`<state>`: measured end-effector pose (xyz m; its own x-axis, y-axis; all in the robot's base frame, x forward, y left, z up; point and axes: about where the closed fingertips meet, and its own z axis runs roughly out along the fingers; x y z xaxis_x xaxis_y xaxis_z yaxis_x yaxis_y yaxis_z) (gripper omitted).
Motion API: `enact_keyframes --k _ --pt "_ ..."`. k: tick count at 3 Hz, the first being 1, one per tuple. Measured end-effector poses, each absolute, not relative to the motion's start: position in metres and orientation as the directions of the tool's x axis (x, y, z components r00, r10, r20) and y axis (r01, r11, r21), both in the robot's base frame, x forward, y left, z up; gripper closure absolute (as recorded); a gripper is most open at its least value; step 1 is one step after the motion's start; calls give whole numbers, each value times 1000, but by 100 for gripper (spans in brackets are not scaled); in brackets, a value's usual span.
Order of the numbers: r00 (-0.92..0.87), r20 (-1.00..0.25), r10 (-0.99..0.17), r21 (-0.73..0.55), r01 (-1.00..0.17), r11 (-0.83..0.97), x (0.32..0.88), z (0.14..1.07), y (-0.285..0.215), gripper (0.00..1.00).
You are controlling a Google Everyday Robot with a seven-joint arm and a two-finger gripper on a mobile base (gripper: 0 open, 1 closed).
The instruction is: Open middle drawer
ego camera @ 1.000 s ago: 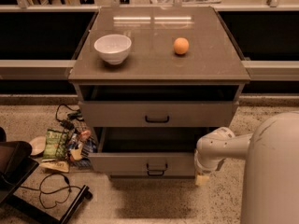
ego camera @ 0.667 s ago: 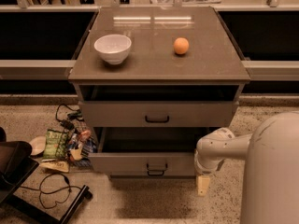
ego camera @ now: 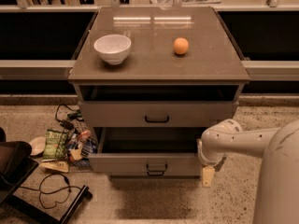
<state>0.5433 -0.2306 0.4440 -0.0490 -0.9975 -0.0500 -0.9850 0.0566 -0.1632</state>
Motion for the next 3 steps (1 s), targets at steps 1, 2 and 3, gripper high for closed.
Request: enact_keyframes --k 1,2,3 --pt "-49 -50 -998 -163 -985 57 543 444 -231 0" --pt "-57 -40 -998 -120 -991 62 543 435 -231 0" --pt "-69 -5 -998 -48 -996 69 544 424 -229 0"
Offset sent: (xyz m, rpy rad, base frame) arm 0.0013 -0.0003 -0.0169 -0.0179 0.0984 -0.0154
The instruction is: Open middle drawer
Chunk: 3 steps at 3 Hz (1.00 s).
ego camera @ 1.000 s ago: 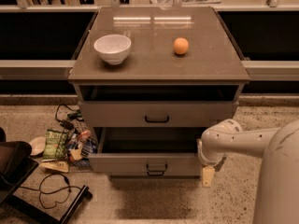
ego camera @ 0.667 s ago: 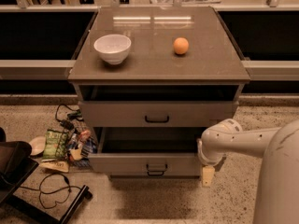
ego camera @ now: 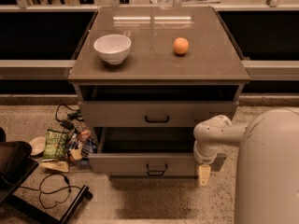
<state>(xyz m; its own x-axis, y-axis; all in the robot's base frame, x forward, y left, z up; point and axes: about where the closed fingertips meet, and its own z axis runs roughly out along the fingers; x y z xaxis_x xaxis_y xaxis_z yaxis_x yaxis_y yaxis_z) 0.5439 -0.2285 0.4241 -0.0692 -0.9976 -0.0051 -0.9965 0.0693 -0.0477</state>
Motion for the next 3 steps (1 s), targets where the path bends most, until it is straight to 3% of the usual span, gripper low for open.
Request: enact_keyframes --k 1,2,3 --pt "-69 1 -998 -36 -997 69 542 423 -229 0" --pt "-70 -12 -997 -23 -997 70 534 417 -229 19" --pt "-83 -41 -996 15 -996 82 512 406 -231 50"
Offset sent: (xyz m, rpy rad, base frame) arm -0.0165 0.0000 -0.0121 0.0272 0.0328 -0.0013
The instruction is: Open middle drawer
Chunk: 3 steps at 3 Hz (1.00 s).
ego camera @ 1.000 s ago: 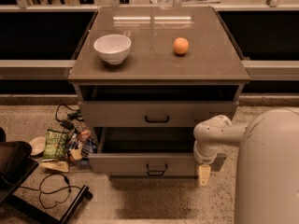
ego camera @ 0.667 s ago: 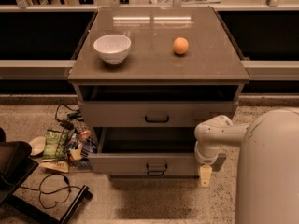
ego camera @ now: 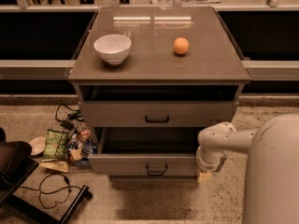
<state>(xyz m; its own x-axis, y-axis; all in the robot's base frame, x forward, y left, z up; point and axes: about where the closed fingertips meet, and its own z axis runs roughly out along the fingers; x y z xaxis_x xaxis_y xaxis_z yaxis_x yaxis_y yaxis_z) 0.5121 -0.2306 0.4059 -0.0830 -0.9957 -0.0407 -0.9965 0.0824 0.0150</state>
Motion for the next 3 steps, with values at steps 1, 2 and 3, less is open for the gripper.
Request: enact_keyframes --k 1,2,3 --pt "-84 -32 -996 2 -996 84 505 414 -231 73" --pt "-84 -32 -996 2 -996 84 505 414 -231 96" --pt "-104 6 -995 -3 -995 104 489 427 -234 100"
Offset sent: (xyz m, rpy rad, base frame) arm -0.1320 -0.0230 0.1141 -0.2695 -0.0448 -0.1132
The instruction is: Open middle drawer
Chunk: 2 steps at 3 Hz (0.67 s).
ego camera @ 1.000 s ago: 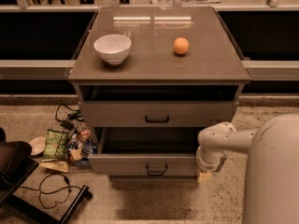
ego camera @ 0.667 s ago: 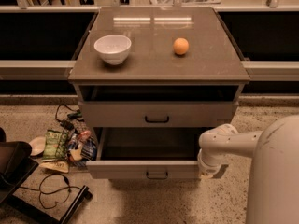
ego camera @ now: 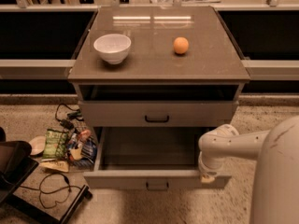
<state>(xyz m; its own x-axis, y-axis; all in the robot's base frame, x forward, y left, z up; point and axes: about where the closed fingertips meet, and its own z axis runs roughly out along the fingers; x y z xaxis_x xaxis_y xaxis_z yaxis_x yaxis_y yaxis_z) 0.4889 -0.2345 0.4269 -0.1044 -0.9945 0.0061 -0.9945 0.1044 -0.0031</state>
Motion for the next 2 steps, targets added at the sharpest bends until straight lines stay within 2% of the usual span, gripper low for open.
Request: enact_keyframes --k 2 --pt "-123 24 -992 -3 -992 123 477 431 -238 99"
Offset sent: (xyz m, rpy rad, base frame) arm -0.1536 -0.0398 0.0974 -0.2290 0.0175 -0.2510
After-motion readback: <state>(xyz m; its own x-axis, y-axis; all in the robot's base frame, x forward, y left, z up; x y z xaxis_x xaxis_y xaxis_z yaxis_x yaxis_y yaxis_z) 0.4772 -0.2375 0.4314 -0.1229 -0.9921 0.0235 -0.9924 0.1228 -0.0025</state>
